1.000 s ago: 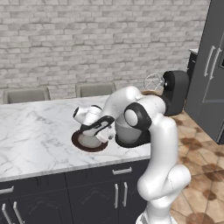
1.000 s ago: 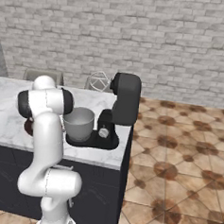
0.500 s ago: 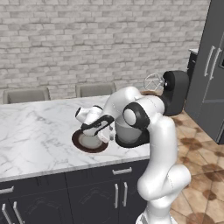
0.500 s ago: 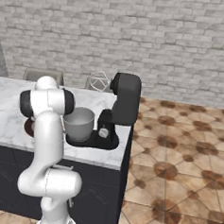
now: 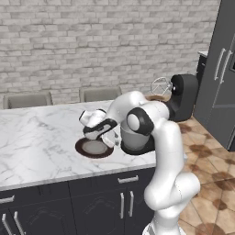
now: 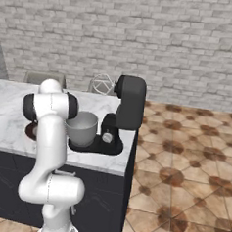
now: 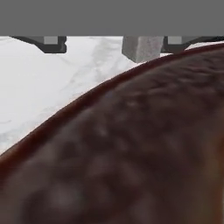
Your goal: Add butter and sugar cubes to the stand mixer bowl and then turn on the stand mixer to begin making frosting.
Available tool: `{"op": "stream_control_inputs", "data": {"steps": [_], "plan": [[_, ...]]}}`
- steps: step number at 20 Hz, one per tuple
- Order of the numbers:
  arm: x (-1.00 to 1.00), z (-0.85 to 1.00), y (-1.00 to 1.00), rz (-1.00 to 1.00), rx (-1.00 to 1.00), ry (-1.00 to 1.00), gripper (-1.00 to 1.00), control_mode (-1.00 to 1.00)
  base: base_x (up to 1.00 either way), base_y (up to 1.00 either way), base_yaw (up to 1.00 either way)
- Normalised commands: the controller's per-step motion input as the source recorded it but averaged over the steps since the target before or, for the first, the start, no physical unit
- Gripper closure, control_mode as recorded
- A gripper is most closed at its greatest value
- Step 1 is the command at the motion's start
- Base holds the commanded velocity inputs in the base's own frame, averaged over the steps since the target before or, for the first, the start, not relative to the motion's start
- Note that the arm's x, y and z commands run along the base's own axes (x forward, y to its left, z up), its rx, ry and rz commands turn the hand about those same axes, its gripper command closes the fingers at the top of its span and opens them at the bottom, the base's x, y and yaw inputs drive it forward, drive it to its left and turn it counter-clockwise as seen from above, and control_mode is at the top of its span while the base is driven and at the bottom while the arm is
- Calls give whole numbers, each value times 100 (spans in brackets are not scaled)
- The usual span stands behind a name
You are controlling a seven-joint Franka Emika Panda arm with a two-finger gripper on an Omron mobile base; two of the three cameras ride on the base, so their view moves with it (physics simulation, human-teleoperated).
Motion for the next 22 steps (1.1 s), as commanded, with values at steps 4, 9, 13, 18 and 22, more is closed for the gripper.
{"op": "stream_control_inputs", "data": {"steps": [4, 9, 13, 18, 22], "plan": [[-2, -28, 0, 0, 0, 6, 100, -100, 0, 0, 0], [-11, -18, 0, 0, 0, 1, 100, -100, 0, 0, 0], [-20, -3, 11, 0, 0, 0, 100, -100, 0, 0, 0], [-37, 11, 39, 0, 0, 0, 100, -100, 0, 0, 0], [-35, 52, 42, 0, 0, -10, 100, -100, 0, 0, 0]]}}
